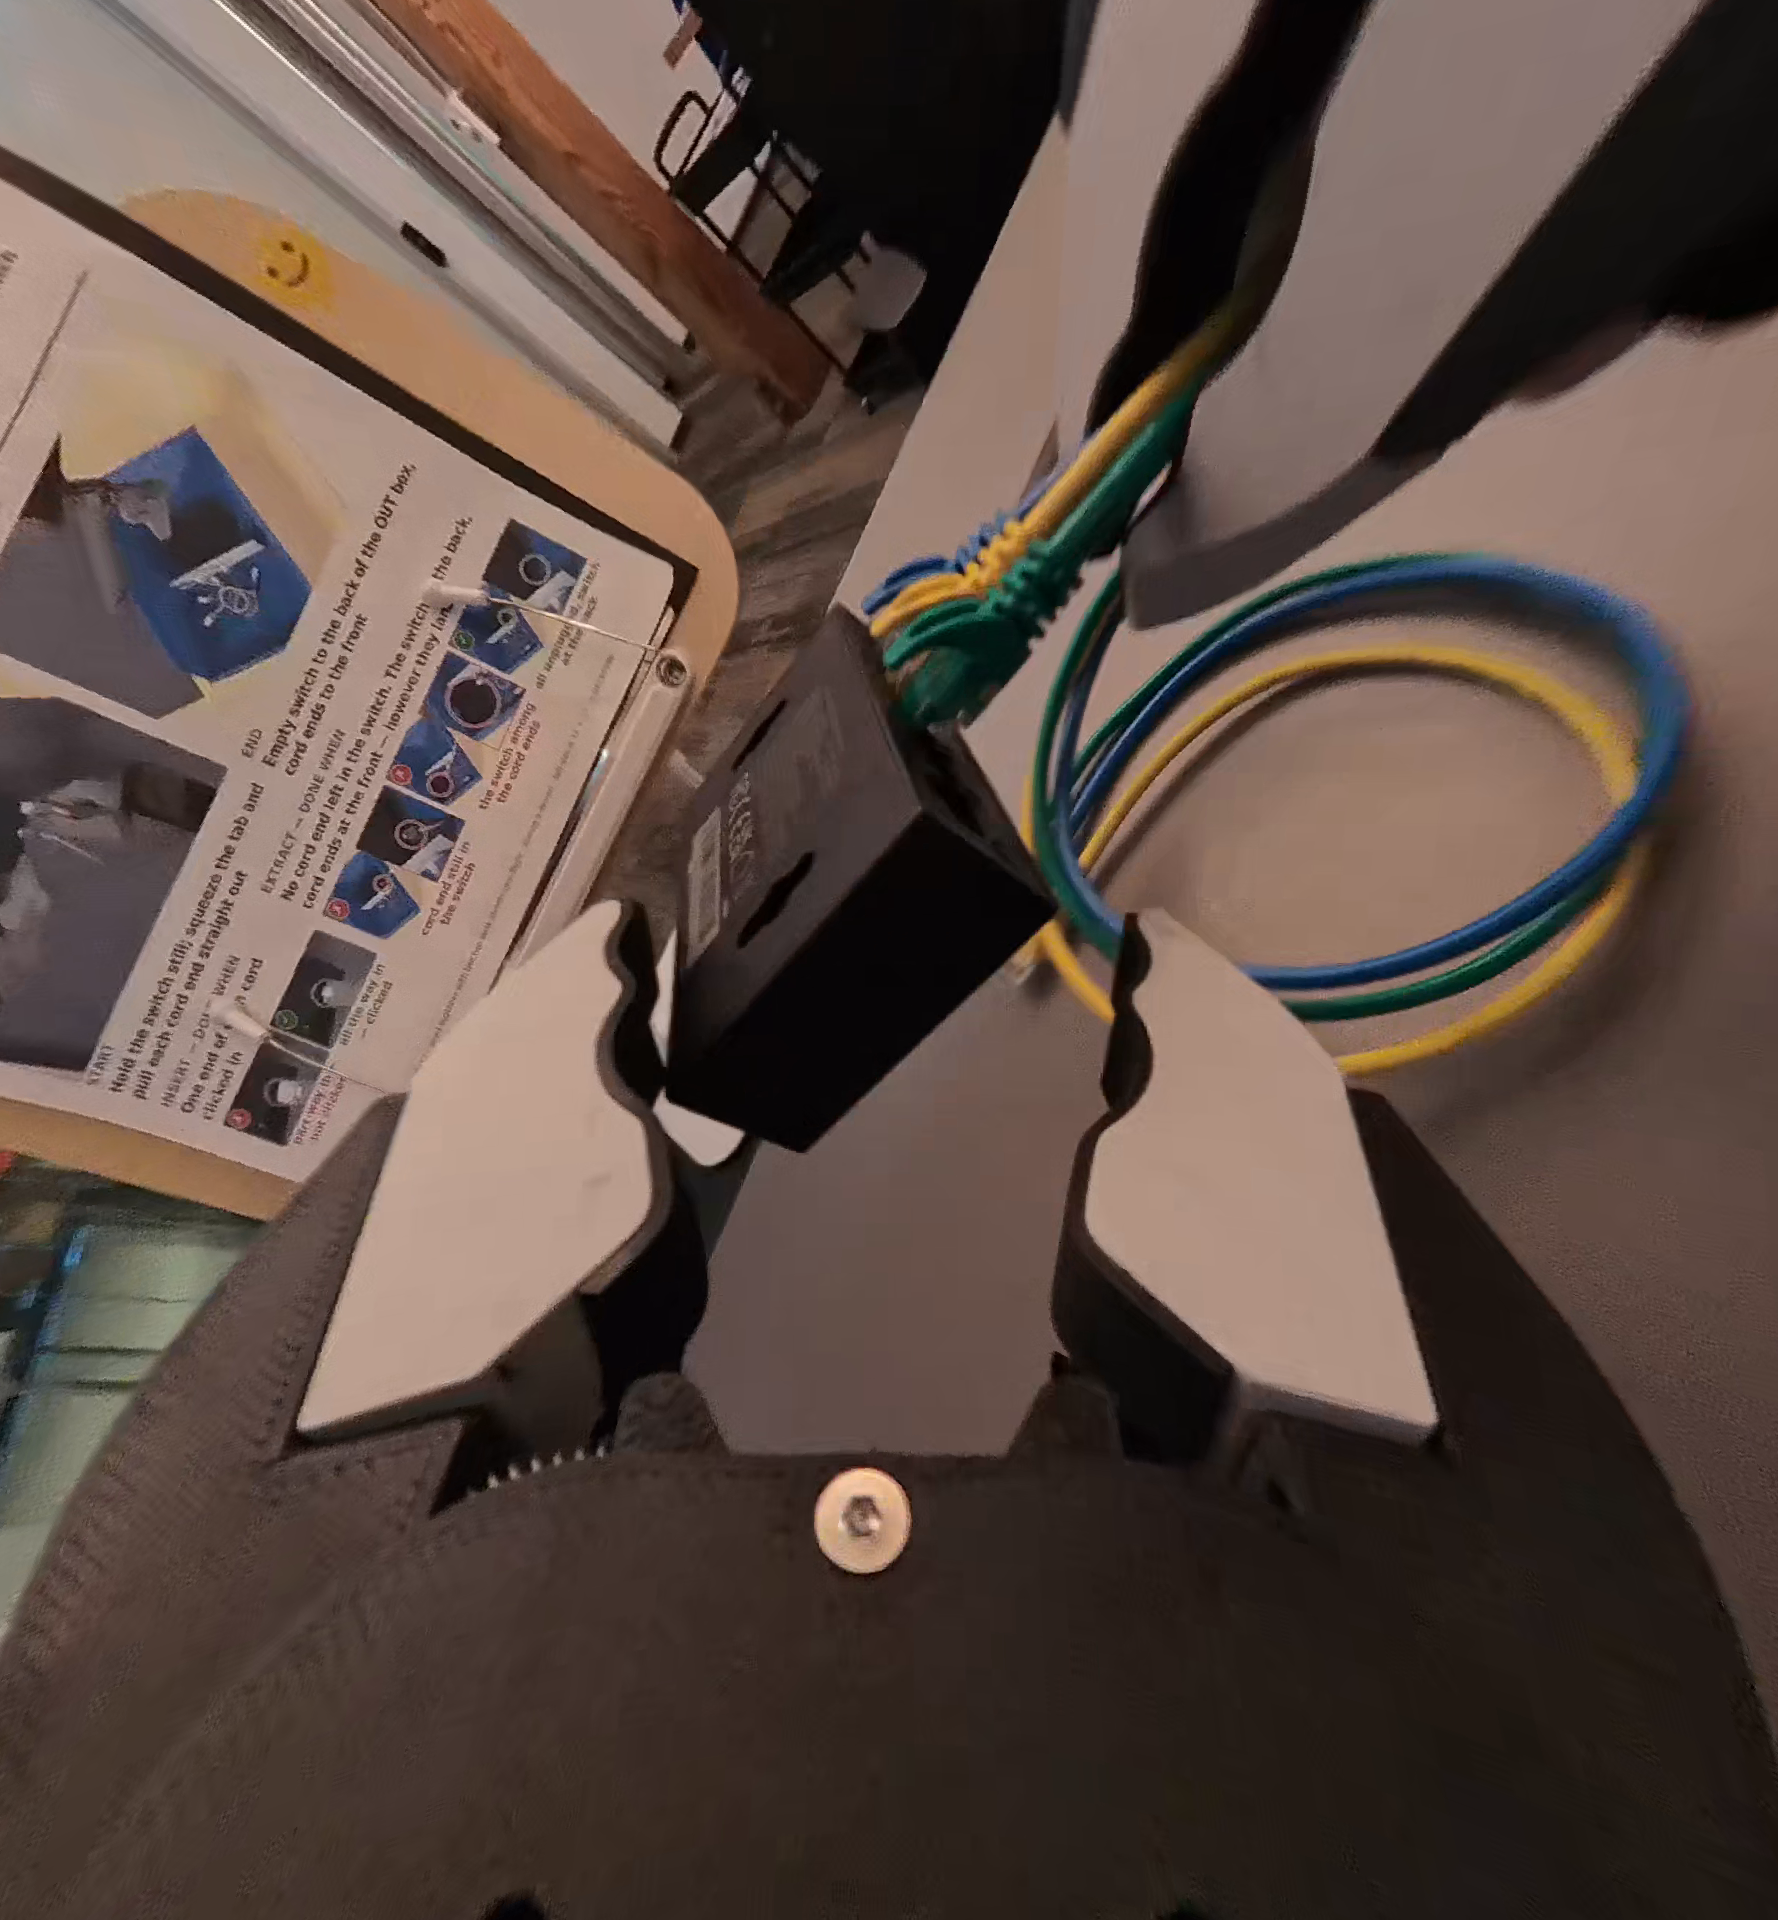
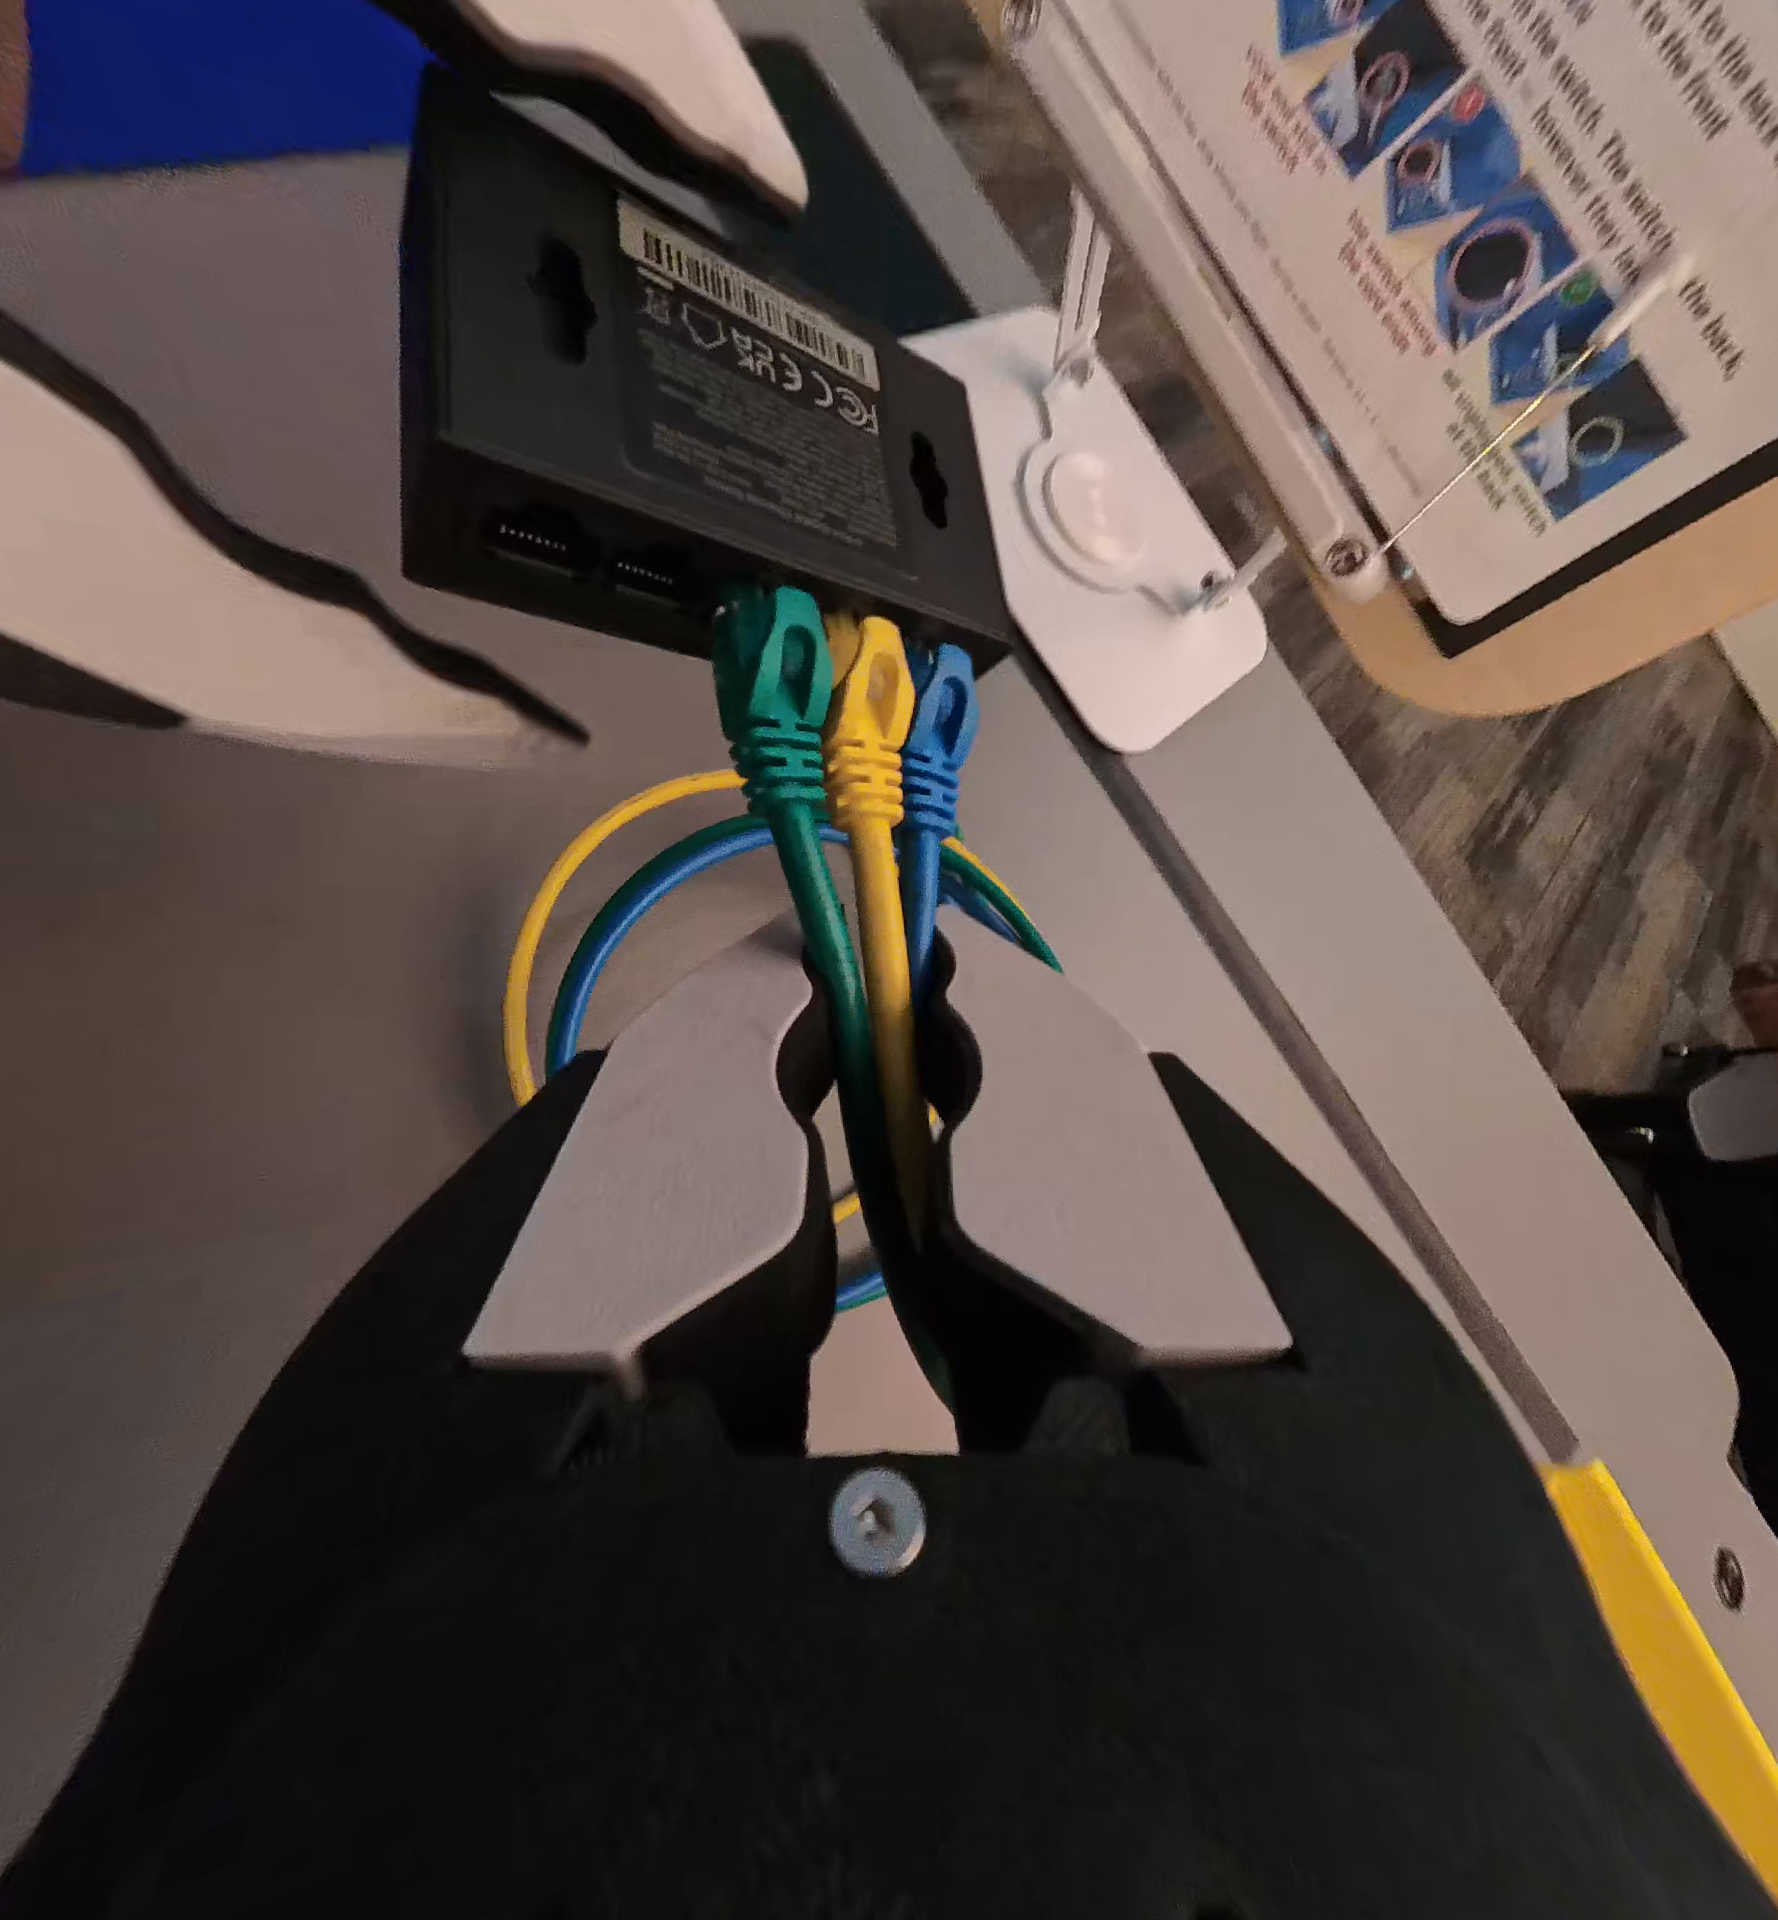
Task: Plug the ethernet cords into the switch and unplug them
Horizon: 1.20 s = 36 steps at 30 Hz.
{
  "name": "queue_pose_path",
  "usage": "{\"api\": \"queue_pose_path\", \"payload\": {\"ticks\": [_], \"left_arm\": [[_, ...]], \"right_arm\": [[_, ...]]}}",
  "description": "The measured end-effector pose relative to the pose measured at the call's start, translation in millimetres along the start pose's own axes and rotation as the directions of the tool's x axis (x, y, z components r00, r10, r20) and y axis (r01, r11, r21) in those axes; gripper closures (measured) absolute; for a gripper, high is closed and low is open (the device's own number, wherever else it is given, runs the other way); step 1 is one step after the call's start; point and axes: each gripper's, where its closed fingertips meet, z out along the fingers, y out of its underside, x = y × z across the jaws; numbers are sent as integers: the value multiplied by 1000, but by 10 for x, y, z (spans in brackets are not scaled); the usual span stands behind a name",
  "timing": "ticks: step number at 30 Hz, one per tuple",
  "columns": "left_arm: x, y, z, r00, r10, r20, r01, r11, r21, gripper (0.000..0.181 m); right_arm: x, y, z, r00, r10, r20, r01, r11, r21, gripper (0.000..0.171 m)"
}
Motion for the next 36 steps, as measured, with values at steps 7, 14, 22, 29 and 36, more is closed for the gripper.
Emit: {"api": "queue_pose_path", "payload": {"ticks": [7, 14, 22, 29, 36], "left_arm": [[102, 29, 101, 964, 244, 102, -243, 970, -18, 125], [241, -38, 122, 922, 367, 126, -371, 929, 7, 151], [99, -79, 23, 955, 274, 109, -278, 960, 20, 151], [159, -215, -27, 938, 324, 123, -331, 943, 42, 151], [225, -322, -63, 925, 359, 128, -368, 928, 62, 152]], "right_arm": [[-194, 172, -69, 992, -6, 125, 22, 991, -131, 158], [-214, 261, -76, 988, -12, 151, 39, 983, -178, 154], [-160, -207, -215, 840, -534, -102, 536, 782, 318, 144], [-242, -327, -395, 777, -600, -193, 621, 677, 395, 144], [-338, -321, -464, 735, -655, -178, 666, 648, 369, 154]]}}
